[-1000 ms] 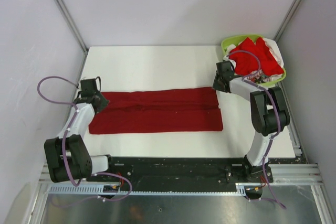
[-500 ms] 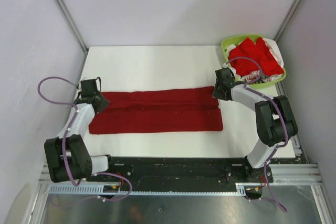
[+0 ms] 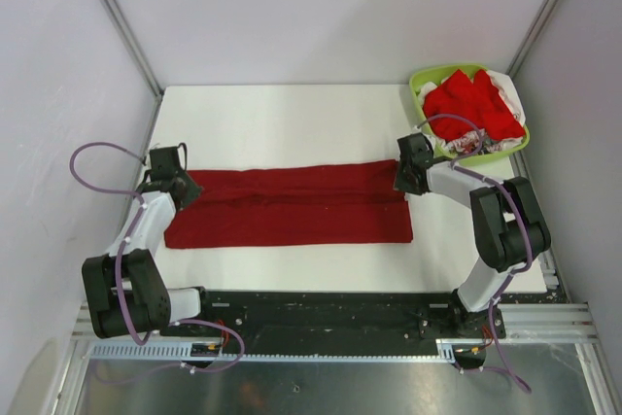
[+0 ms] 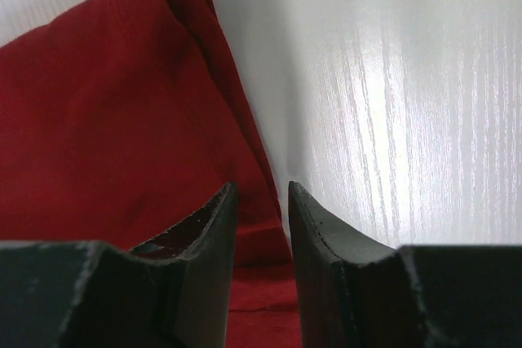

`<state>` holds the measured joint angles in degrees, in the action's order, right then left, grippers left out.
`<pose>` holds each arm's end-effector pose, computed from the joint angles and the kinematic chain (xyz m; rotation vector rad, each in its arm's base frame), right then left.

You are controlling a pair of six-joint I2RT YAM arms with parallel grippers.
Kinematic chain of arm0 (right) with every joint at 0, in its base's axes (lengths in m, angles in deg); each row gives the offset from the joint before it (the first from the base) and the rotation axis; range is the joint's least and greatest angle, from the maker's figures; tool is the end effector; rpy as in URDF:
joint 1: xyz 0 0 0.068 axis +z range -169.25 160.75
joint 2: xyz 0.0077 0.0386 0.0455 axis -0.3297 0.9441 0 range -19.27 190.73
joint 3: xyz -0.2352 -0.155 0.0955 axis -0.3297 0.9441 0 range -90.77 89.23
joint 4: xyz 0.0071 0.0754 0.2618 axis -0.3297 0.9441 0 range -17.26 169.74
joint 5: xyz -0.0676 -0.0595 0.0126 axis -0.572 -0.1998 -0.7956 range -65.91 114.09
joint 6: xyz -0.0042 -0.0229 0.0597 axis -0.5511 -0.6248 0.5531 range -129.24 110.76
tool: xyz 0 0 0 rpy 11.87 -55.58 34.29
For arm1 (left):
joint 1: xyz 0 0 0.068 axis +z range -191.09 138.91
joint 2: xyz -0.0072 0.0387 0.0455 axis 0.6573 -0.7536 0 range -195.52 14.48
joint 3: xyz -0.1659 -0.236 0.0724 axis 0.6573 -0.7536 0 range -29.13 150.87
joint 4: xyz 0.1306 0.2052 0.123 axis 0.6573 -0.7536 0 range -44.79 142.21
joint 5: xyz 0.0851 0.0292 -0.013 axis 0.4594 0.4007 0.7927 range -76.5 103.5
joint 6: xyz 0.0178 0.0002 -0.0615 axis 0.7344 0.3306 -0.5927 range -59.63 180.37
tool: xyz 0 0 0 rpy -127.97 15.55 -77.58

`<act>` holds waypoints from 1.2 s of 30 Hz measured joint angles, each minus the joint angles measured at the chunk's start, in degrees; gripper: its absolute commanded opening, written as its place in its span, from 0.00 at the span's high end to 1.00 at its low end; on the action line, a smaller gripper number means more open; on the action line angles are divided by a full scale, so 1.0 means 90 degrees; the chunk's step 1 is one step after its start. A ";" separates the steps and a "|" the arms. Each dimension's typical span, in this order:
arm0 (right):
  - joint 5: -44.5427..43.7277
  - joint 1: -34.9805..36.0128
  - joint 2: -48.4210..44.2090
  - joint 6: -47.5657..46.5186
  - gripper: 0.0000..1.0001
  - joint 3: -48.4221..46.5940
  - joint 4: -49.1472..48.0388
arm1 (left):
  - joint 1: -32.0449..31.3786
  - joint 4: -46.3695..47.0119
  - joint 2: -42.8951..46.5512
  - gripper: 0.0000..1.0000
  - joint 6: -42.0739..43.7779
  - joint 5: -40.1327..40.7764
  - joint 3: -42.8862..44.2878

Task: Fold and stack the t-shirts
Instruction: Fold the other side of the tshirt into a rectangle

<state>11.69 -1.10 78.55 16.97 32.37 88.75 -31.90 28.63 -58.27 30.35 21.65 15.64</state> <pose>0.3448 0.1019 0.1745 0.2591 2.5170 0.0288 0.2612 0.0494 0.2259 -0.8822 2.2944 0.0172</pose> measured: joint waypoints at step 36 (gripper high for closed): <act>0.0075 -0.0090 -0.0418 0.0129 1.00 0.0306 0.0000 | 0.0000 0.0019 0.0000 1.00 -0.0010 0.0019 -0.0017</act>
<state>12.36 -1.91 74.80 18.13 35.13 88.75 -31.90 28.81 -58.27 30.26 21.82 15.49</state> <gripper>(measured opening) 0.019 0.009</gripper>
